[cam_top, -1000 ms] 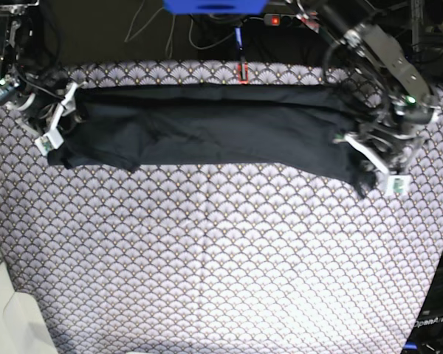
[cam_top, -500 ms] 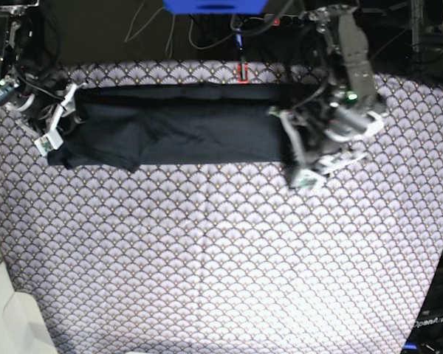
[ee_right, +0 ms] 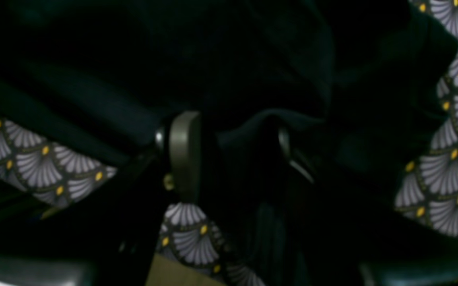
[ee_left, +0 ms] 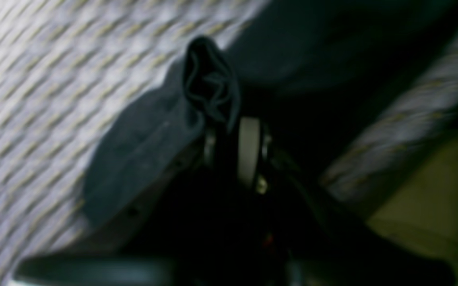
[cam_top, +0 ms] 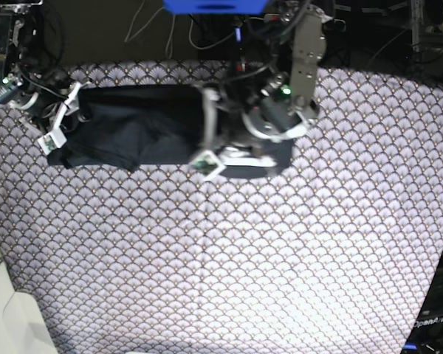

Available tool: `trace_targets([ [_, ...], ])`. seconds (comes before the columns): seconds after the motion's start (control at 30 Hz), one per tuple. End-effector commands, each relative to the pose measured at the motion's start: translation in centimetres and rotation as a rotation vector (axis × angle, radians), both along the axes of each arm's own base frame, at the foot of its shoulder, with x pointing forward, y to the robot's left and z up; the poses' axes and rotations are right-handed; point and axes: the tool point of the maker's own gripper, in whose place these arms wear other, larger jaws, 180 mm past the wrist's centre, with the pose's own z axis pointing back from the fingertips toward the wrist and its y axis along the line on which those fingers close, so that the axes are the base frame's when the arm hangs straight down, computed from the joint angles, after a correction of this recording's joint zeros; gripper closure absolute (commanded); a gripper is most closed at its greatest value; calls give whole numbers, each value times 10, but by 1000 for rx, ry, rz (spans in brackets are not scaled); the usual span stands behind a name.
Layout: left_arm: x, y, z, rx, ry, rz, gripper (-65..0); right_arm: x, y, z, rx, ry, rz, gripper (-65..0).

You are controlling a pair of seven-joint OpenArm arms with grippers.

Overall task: Fold the T-shirt properly
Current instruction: 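Fold the shirt end with the left gripper toward the right gripper, then release the folded end with the left gripper and reposition both grippers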

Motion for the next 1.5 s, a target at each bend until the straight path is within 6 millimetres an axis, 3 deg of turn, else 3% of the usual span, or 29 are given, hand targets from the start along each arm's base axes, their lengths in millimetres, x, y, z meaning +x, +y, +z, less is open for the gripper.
trace_targets([
  [0.0,9,-9,15,-72,-35,18,0,7,-3,9,-1,-37,3,-260],
  [0.43,10,-18,6,-152,25,62,0,6,-3,9,-1,-34,3,-260],
  [0.67,8,-20,8,-162,20,53,-231,6,-3,9,-1,-34,3,-260],
  [0.83,5,-32,19,-267,48,27,-236,6,-4,9,-3,-34,4,-260],
  [0.97,2,-29,27,-339,65,7,-237,8,-6,11,-8,-39,0,-260],
  [1.07,3,-12,27,-338,63,19,-237,8,-7,12,-10,-41,1,-260],
  [1.3,6,67,-9,-251,110,213,-238,11,-15,17,-38,-49,11,-260],
  [1.47,5,95,-34,-225,171,302,-239,12,-20,21,-57,-53,20,-295],
])
